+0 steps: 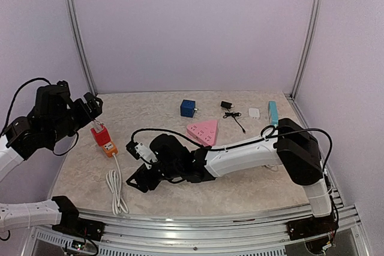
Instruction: Pull the plug off the socket
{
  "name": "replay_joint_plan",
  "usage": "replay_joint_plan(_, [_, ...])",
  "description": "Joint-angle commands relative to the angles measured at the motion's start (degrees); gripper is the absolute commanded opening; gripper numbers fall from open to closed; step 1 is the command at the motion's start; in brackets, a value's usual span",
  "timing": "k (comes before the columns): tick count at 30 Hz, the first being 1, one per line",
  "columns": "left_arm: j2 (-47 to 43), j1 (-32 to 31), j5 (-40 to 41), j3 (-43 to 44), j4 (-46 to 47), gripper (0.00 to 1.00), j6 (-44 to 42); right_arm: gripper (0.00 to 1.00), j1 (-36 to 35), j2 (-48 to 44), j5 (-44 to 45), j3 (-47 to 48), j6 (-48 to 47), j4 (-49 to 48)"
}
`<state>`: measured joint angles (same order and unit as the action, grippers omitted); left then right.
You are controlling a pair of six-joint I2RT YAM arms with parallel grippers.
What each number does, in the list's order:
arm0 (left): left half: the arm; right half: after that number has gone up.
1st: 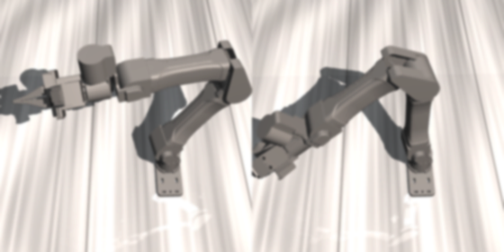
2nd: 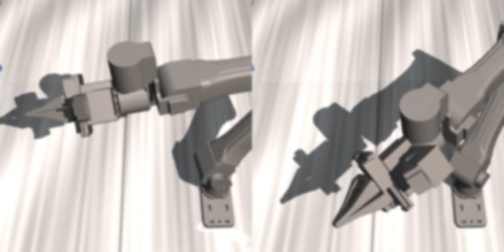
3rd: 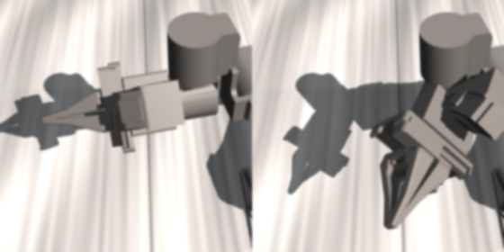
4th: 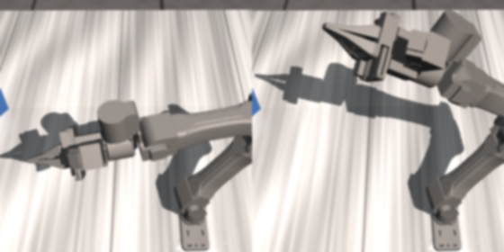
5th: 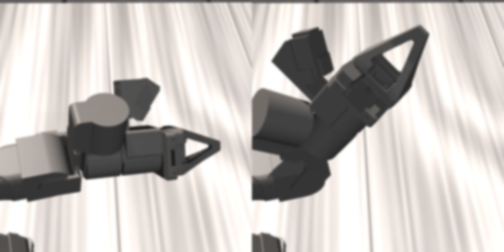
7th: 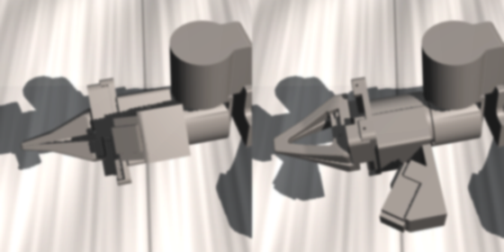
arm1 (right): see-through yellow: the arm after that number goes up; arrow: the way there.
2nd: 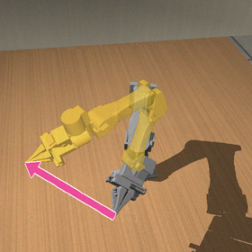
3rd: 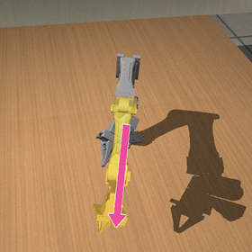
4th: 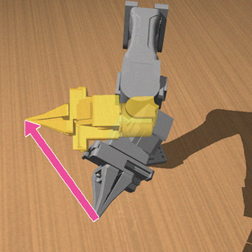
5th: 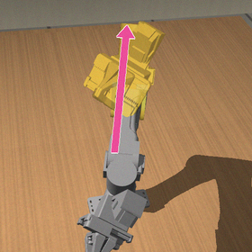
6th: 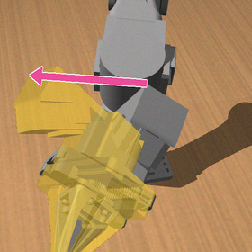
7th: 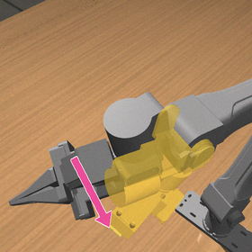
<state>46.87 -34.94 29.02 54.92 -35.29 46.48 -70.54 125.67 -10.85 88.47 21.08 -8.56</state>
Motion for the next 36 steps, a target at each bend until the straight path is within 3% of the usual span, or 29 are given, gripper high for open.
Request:
replay_joint_plan(1, [-0.58, 0.57, 2.13, -1.61, -6.21, 0.99, 1.76, 0.67, -2.53, 4.54, -0.78, 4.50, 2.30, 2.36])
replay_joint_plan(12, [-6.07, 0.66, 0.85, -5.59, -3.04, 0.99, 0.63, 0.73, -6.49, 14.73, 0.58, 16.23, 6.54, 7.03])
replay_joint_plan(18, [-6.60, 0.66, 0.65, -5.72, -3.47, 0.99, 0.56, 0.68, -7.43, 17.61, 1.26, 18.48, 7.33, 8.19])
replay_joint_plan(22, [-6.97, 0.66, 0.61, -5.98, -2.90, 0.99, 0.72, 0.53, -7.44, 17.81, 2.89, 18.41, 6.74, 10.45])
replay_joint_plan(27, [-6.89, 0.66, 0.71, -6.56, -2.03, 0.99, 0.47, 0.17, -7.25, 14.87, 2.95, 14.72, 5.75, 9.24])
replay_joint_plan(30, [-6.96, 0.66, 1.02, -6.92, -1.83, 0.99, 0.50, 0.03, -6.29, 12.33, 3.16, 11.12, 5.55, 8.74])
replay_joint_plan(36, [-7.20, 0.67, 0.69, -7.34, -1.41, 0.99, 0.13, 0.00, -2.05, 3.16, 4.98, -0.76, 4.93, 6.17])
